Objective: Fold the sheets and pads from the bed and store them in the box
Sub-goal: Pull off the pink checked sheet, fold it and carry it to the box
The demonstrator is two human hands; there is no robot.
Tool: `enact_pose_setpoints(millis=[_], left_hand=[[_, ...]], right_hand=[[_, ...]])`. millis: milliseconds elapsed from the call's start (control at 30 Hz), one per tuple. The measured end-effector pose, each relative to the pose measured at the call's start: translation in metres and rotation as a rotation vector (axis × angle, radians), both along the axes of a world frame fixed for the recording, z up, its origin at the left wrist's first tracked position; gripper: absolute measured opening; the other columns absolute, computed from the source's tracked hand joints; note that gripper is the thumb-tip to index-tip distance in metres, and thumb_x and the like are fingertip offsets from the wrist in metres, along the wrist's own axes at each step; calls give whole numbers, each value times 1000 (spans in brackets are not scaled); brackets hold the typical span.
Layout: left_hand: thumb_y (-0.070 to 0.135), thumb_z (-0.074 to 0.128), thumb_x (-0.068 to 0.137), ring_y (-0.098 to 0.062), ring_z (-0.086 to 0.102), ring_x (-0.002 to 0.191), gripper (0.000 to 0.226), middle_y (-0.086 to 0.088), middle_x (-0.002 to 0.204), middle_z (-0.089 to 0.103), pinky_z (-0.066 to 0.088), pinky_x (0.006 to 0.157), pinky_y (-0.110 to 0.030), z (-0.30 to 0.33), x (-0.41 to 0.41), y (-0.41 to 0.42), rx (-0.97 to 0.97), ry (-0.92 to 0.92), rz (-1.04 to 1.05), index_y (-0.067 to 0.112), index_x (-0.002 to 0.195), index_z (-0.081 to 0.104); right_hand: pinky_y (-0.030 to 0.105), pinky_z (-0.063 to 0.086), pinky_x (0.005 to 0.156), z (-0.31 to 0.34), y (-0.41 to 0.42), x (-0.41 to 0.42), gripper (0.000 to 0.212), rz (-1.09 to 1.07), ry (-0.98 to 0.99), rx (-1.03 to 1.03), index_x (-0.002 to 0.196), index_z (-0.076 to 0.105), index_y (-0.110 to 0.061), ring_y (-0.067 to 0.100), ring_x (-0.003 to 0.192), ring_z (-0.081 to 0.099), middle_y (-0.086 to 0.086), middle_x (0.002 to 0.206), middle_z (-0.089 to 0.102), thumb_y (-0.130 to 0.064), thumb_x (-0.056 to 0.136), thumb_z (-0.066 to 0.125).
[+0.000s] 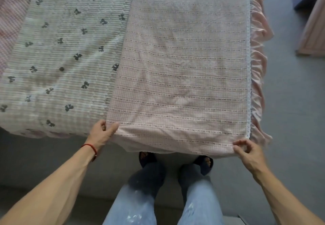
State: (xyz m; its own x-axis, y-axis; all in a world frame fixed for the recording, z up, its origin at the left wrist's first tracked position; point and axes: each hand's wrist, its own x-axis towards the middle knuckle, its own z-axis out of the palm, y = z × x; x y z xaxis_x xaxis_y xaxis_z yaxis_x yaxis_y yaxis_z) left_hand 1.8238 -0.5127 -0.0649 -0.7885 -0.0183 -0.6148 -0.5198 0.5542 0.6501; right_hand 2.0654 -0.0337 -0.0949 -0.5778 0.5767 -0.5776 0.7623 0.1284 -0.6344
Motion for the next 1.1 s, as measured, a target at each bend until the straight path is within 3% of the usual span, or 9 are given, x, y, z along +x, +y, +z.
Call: enact_pose_setpoints(millis=[167, 367, 467, 533, 700, 900, 1000, 1067, 1100], left_hand=[[70, 64, 85, -21, 60, 80, 79, -10, 85, 66, 48, 66, -30, 13, 16, -5, 4, -4, 41, -7, 100, 65], [50, 52, 94, -16, 35, 68, 56, -7, 73, 42, 31, 55, -16, 38, 24, -8, 18, -99, -54, -4, 86, 58], [40, 64, 92, -16, 64, 81, 34, 1, 88, 71, 45, 74, -22, 49, 24, -12, 88, -185, -130, 7, 97, 63], [18, 78, 87, -17, 73, 100, 36, -2, 106, 77, 53, 90, -30, 59, 27, -20, 108, -224, -200, 17, 118, 61], [14, 83, 83, -20, 69, 89, 71, -13, 88, 75, 47, 87, -39, 108, 28, -26, 1, -17, -163, 43, 132, 42], [44, 79, 83, -9, 68, 105, 23, 6, 104, 78, 50, 85, -16, 178, 13, -29, 180, 21, -338, 30, 101, 80], [42, 81, 82, 3, 59, 122, 39, 21, 124, 69, 43, 103, -24, 202, -1, -36, 178, -83, -544, 37, 120, 74], [36, 85, 78, 1, 57, 126, 50, 18, 131, 66, 43, 107, -29, 209, -7, -37, 226, -123, -591, 32, 126, 71], [29, 86, 77, -2, 58, 126, 50, 15, 131, 67, 45, 106, -29, 211, -11, -37, 243, -115, -579, 30, 125, 72]], right_hand=[[30, 43, 63, 12, 2, 9, 21, -20, 52, 21, 89, 69, -30, 20, 68, 50, 5, 79, 64, -10, 89, 75], [33, 50, 76, 37, -2, 11, 15, 23, 68, -66, 93, 78, -32, 17, 84, 63, 2, 95, 74, -17, 92, 75], [28, 50, 90, 54, -10, 11, 22, 114, 14, -166, 97, 81, -29, 3, 102, 63, -11, 111, 72, -10, 86, 81], [23, 49, 86, 69, -13, 13, 22, 134, 4, -159, 92, 80, -25, 3, 100, 63, -11, 106, 73, -4, 85, 80], [23, 39, 59, 116, -5, 15, 20, 205, -8, -78, 87, 67, -24, 7, 61, 46, -4, 72, 61, -6, 95, 68], [16, 45, 58, 185, 1, 13, 19, 12, 86, -163, 91, 80, -18, 16, 76, 55, 1, 105, 66, -5, 96, 67], [26, 42, 70, 218, -5, 14, 16, -66, 133, -249, 94, 82, -23, 14, 81, 54, 2, 97, 70, -37, 86, 81], [28, 42, 80, 226, -3, 13, 56, -81, 171, -238, 98, 82, -24, 14, 86, 56, 0, 94, 72, -67, 63, 85], [30, 43, 86, 232, -4, 7, 49, -102, 198, -231, 99, 82, -23, 15, 92, 58, 1, 98, 73, -62, 69, 84]])
